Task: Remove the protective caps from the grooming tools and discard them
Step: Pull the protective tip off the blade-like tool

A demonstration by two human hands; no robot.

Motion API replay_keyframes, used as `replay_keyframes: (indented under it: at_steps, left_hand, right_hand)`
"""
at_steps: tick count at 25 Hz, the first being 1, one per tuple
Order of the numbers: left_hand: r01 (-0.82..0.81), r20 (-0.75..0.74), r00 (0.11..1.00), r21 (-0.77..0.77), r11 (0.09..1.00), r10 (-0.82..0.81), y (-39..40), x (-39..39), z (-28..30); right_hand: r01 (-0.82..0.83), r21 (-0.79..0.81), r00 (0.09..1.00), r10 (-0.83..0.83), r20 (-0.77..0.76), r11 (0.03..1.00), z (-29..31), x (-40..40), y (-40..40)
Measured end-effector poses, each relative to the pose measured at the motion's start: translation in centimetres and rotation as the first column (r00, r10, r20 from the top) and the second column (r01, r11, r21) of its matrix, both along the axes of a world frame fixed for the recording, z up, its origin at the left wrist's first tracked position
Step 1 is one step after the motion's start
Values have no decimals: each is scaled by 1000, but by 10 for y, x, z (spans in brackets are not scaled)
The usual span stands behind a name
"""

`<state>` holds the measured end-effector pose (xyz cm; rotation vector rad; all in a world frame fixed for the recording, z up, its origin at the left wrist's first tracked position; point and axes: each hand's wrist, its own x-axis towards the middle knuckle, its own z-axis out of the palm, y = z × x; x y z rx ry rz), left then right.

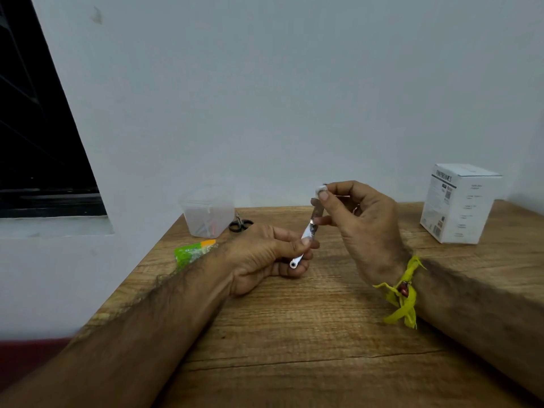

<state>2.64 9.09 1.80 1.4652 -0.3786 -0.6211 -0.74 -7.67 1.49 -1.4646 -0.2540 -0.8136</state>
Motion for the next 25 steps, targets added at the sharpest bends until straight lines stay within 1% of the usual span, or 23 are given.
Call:
replay_keyframes:
  at_steps: [2, 4, 6, 8, 10, 13, 15, 18, 20, 23, 25]
  left_hand:
    - [-21, 42, 999, 42, 999, 20, -3, -3, -1]
    - [-46, 51, 998, 55, 997, 43, -4, -3, -3]
    - [-47, 23, 999, 11, 999, 47, -2, -2, -2]
    - [-47, -33, 998, -68, 997, 44, 0, -1, -1]
    - [-70, -68, 996, -135, 988, 61, 1, -2, -1]
    - [-123, -58, 992, -166, 978, 114, -1, -2, -4]
    - [-152, -32, 988, -157, 976, 149, -3, -3, -4]
    - [-181, -17, 983, -156, 971, 180, -4, -4, -5]
    - [-204, -15, 979, -167, 965, 204, -5, -4, -6]
    - [-269, 15, 961, -171, 948, 276, -8, -6, -7]
    - [-332, 35, 938, -186, 925, 344, -11, -8, -8]
  right_hand:
    - [6, -24, 1000, -6, 22, 1000, 1, -1, 2]
    - [-4, 5, 1000, 4, 20, 1000, 1, -1, 1]
    - [-28, 80, 1000, 28, -1, 996, 3, 0, -1]
    - [-71, 181, 997, 76, -19, 981, 5, 1, -4]
    - [-92, 222, 994, 102, -34, 971, 7, 1, -4]
    - [-52, 166, 996, 63, -59, 985, 7, -1, -3]
    - [3, 94, 999, 2, -52, 996, 6, -2, -2]
    - [120, -38, 993, -120, 23, 992, 2, -3, -2]
    - [186, -90, 982, -181, 61, 978, 0, -2, -3]
    - [231, -136, 972, -225, 62, 963, -5, 1, -7]
    - [216, -129, 976, -212, 45, 968, -7, 1, -6]
